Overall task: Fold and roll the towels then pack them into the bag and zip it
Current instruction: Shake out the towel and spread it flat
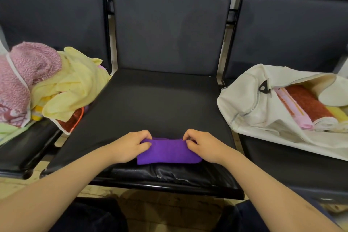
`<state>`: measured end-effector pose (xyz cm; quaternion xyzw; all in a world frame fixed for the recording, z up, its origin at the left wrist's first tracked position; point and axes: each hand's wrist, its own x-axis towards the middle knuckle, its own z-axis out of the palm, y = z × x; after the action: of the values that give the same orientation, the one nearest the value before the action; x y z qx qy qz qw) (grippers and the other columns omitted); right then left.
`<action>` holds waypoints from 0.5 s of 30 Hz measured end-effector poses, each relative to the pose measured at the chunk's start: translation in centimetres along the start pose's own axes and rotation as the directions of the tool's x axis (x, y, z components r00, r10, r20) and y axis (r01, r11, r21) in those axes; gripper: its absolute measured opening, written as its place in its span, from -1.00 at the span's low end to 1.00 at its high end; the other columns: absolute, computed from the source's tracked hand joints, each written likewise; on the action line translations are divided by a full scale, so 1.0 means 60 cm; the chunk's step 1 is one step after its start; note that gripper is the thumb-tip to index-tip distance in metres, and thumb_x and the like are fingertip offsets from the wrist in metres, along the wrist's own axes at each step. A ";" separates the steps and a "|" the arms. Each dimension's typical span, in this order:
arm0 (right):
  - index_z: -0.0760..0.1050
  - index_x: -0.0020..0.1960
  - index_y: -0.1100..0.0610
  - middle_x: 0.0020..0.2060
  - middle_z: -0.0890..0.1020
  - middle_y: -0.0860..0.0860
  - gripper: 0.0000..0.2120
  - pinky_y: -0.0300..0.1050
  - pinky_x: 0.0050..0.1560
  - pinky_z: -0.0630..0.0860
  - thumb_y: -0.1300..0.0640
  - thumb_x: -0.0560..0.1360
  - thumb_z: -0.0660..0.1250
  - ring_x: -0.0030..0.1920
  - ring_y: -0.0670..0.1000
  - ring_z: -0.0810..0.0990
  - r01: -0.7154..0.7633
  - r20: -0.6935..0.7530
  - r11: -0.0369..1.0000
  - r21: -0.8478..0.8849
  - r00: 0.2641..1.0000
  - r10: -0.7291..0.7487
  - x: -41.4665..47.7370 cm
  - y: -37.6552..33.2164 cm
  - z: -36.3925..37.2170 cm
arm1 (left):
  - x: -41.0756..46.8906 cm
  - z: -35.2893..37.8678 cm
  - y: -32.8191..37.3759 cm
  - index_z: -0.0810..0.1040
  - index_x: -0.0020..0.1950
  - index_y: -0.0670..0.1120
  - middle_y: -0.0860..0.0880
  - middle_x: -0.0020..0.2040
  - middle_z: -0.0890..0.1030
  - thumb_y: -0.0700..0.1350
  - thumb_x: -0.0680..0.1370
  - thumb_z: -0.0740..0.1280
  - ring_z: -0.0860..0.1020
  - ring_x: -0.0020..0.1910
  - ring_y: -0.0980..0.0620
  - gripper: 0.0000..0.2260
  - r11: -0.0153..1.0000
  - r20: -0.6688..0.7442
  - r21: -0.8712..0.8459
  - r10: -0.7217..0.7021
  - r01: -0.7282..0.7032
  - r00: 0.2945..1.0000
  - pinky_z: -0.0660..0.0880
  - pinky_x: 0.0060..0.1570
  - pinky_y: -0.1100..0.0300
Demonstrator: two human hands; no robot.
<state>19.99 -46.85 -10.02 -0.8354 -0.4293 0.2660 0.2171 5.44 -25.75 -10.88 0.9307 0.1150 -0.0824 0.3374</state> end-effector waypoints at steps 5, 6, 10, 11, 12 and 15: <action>0.42 0.10 0.04 0.01 0.49 -0.05 -0.85 -0.13 -0.02 0.53 0.01 0.57 0.27 -0.04 -0.04 0.53 -0.018 -0.165 0.976 -0.218 0.986 -0.019 0.005 -0.001 0.005 | 0.009 0.002 -0.011 0.45 0.00 0.03 0.07 -0.03 0.45 -0.10 0.51 0.37 0.46 -0.11 0.19 -0.87 0.986 -0.140 0.154 0.083 -0.061 0.987 0.38 -0.11 0.38; 0.44 0.08 0.03 0.02 0.47 -0.06 -0.86 -0.15 -0.01 0.51 0.02 0.56 0.29 -0.02 -0.04 0.51 0.019 -0.213 0.961 -0.277 0.974 -0.081 0.004 -0.002 0.004 | 0.010 0.000 -0.011 0.48 -0.02 0.03 0.08 -0.03 0.44 -0.13 0.49 0.39 0.46 -0.11 0.18 -0.87 0.979 -0.160 0.174 0.135 -0.106 0.978 0.40 -0.08 0.35; 0.52 0.09 0.03 0.01 0.51 -0.08 -0.74 -0.06 0.09 0.49 -0.13 0.55 0.27 0.02 -0.06 0.49 0.141 -0.054 0.957 -0.255 0.986 -0.160 0.000 -0.001 -0.002 | 0.009 -0.006 -0.009 0.57 -0.07 0.02 0.14 -0.06 0.50 0.08 0.52 0.27 0.49 -0.07 0.19 -0.82 0.947 -0.064 0.254 0.218 -0.195 0.974 0.45 0.05 0.15; 0.48 0.14 0.01 0.04 0.50 -0.09 -0.64 -0.07 0.10 0.49 -0.21 0.50 0.31 0.03 -0.08 0.49 0.107 0.025 0.975 -0.196 0.994 -0.104 -0.001 0.000 -0.003 | 0.008 -0.011 -0.009 0.57 -0.03 0.05 0.17 -0.05 0.50 0.27 0.47 0.21 0.48 -0.05 0.21 -0.66 0.947 -0.028 0.268 0.193 -0.179 0.981 0.43 0.05 0.19; 0.44 0.19 -0.01 0.07 0.49 -0.11 -0.55 -0.09 0.10 0.50 -0.25 0.44 0.36 0.06 -0.08 0.49 0.085 0.073 0.981 -0.177 0.995 -0.073 -0.002 0.001 -0.004 | 0.007 -0.015 -0.008 0.55 0.02 0.09 0.20 -0.03 0.50 0.41 0.39 0.16 0.47 -0.02 0.24 -0.52 0.936 0.005 0.307 0.180 -0.173 0.984 0.41 0.07 0.22; 0.37 0.15 -0.04 0.06 0.53 -0.08 -0.60 -0.10 0.02 0.52 -0.17 0.44 0.41 0.02 -0.04 0.52 0.093 0.064 0.975 -0.203 0.995 -0.082 -0.001 0.003 -0.001 | 0.003 -0.016 -0.008 0.43 0.10 0.12 0.22 0.01 0.51 0.31 0.39 0.33 0.48 -0.01 0.23 -0.60 0.933 0.018 0.330 0.145 -0.143 0.989 0.42 0.05 0.24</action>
<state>20.13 -47.03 -10.08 -0.8260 -0.4967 0.2332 0.1291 5.56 -24.72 -10.49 0.9802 0.0322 -0.0722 0.1814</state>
